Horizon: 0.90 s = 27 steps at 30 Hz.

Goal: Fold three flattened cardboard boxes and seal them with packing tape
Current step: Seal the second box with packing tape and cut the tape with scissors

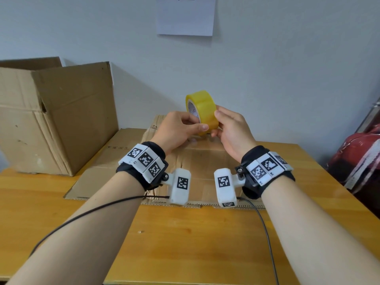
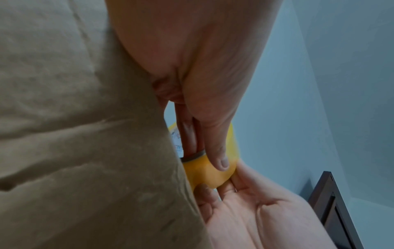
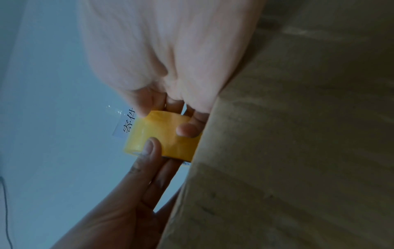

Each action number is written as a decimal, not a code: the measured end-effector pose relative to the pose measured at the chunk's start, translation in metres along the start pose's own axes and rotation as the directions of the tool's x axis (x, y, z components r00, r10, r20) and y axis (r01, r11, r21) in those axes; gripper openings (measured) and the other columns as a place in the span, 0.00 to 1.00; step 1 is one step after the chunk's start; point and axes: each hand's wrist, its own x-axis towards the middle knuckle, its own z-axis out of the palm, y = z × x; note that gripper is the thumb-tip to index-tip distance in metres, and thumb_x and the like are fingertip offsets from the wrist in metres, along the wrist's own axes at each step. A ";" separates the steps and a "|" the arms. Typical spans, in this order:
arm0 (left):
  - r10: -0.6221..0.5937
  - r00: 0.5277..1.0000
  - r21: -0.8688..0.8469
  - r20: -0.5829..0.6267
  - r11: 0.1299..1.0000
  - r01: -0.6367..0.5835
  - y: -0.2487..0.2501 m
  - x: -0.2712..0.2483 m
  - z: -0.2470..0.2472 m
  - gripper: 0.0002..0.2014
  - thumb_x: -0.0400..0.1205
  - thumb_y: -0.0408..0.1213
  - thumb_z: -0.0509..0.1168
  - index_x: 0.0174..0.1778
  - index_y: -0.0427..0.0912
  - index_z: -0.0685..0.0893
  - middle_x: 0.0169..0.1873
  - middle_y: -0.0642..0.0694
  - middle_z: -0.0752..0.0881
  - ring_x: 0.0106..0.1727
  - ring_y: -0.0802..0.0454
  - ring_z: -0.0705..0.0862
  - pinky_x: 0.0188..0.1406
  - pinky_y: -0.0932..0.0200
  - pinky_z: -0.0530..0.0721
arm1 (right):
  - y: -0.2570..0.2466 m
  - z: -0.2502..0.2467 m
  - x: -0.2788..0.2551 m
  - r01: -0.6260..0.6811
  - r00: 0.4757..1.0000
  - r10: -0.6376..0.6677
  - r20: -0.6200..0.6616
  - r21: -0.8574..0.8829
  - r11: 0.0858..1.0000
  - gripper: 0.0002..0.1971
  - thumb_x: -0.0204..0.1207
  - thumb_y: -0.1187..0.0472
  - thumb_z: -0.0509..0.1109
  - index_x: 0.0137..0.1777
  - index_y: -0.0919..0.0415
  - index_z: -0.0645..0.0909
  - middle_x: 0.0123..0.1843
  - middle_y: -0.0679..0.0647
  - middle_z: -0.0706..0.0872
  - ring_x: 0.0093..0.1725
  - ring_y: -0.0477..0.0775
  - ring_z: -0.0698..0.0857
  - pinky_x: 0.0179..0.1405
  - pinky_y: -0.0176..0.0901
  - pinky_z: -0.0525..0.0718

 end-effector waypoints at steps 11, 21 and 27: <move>0.048 0.998 0.019 -0.030 0.999 -0.047 -0.002 0.001 -0.002 0.08 0.76 0.42 0.79 0.42 0.41 0.91 0.37 0.46 0.93 0.33 0.55 0.88 0.35 0.66 0.87 | 0.001 -0.001 -0.007 0.106 0.989 -0.091 0.119 -0.118 0.987 0.18 0.87 0.73 0.57 0.71 0.65 0.82 0.53 0.55 0.89 0.46 0.48 0.86 0.39 0.40 0.83; 0.049 0.998 0.001 -0.039 0.999 -0.049 -0.005 0.004 -0.001 0.06 0.75 0.42 0.80 0.37 0.47 0.90 0.32 0.53 0.91 0.36 0.55 0.89 0.53 0.41 0.90 | 0.000 0.002 -0.005 0.046 0.999 -0.046 0.014 -0.054 0.997 0.16 0.91 0.60 0.59 0.67 0.68 0.83 0.56 0.63 0.90 0.47 0.54 0.88 0.38 0.45 0.85; 0.043 0.999 -0.012 -0.032 0.999 -0.043 -0.006 0.004 -0.002 0.09 0.77 0.42 0.79 0.44 0.40 0.91 0.40 0.43 0.93 0.44 0.40 0.92 0.51 0.41 0.91 | 0.003 0.001 -0.006 0.109 0.990 -0.095 0.107 -0.128 0.986 0.14 0.87 0.68 0.63 0.69 0.59 0.83 0.58 0.59 0.90 0.51 0.51 0.87 0.42 0.41 0.85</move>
